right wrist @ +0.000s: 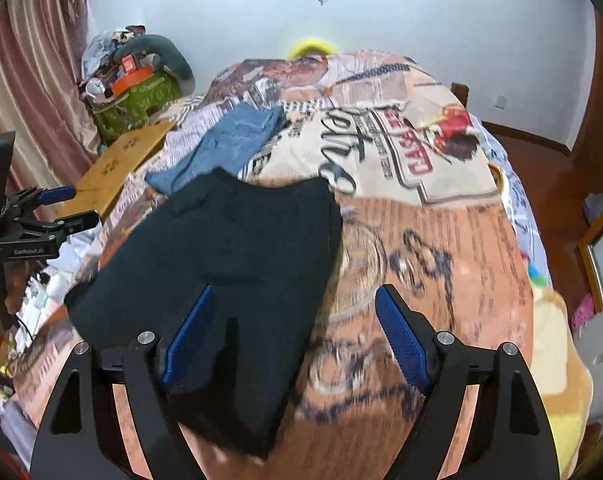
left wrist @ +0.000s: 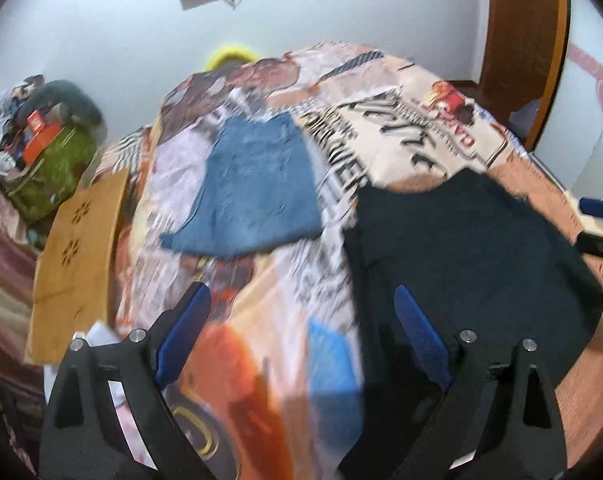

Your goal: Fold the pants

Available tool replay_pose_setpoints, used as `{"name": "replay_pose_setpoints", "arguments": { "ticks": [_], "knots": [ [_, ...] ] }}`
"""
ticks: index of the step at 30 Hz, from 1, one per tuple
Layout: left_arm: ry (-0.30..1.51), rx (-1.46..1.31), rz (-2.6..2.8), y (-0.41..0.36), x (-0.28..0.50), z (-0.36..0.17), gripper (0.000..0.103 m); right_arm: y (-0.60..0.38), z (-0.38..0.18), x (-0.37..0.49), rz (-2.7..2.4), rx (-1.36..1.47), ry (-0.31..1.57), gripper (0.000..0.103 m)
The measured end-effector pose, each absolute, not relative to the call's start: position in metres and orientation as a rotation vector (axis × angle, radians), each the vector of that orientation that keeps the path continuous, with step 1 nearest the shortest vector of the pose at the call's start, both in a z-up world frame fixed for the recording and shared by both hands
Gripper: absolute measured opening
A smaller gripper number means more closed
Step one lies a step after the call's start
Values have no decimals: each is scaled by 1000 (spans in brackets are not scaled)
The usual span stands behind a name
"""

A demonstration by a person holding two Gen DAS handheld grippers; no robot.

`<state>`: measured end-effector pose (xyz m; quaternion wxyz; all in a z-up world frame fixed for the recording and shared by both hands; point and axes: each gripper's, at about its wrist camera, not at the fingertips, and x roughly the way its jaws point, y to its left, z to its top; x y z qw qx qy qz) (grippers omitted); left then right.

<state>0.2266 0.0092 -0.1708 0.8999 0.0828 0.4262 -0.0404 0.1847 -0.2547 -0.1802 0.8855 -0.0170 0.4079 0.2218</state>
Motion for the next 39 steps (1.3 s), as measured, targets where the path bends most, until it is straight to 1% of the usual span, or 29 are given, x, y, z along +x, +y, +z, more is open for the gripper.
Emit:
{"name": "replay_pose_setpoints", "arguments": {
  "ticks": [2, 4, 10, 12, 13, 15, 22, 28, 32, 37, 38, 39],
  "knots": [
    [884, 176, -100, -3, 245, -170, 94, -250, -179, 193, 469, -43, 840, 78],
    [882, 192, -114, -13, 258, -173, 94, -245, -181, 204, 478, -57, 835, 73],
    [937, 236, -158, -40, 300, -199, 93, -235, -199, 245, 496, -66, 876, 55],
    [979, 227, -171, -44, 313, -211, 85, -234, -206, 256, 499, -67, 899, 47],
    [1000, 226, -173, -45, 317, -217, 79, -233, -211, 262, 503, -67, 916, 44],
    [1031, 219, -185, -46, 323, -228, 77, -231, -222, 273, 495, -75, 954, 35],
    [1017, 250, -160, -46, 326, -240, 78, -232, -235, 278, 507, -108, 954, 32],
    [1039, 168, -146, -35, 330, -242, 79, -233, -240, 280, 489, -106, 965, 31],
    [1028, 169, -122, -33, 323, -228, 78, -235, -230, 278, 477, -104, 956, 31],
    [957, 144, -128, -28, 303, -199, 79, -244, -208, 264, 472, -92, 927, 32],
    [942, 141, -129, -28, 298, -194, 80, -246, -203, 260, 474, -90, 919, 32],
    [928, 140, -126, -27, 293, -188, 84, -247, -200, 257, 476, -86, 915, 33]
  ]
}}
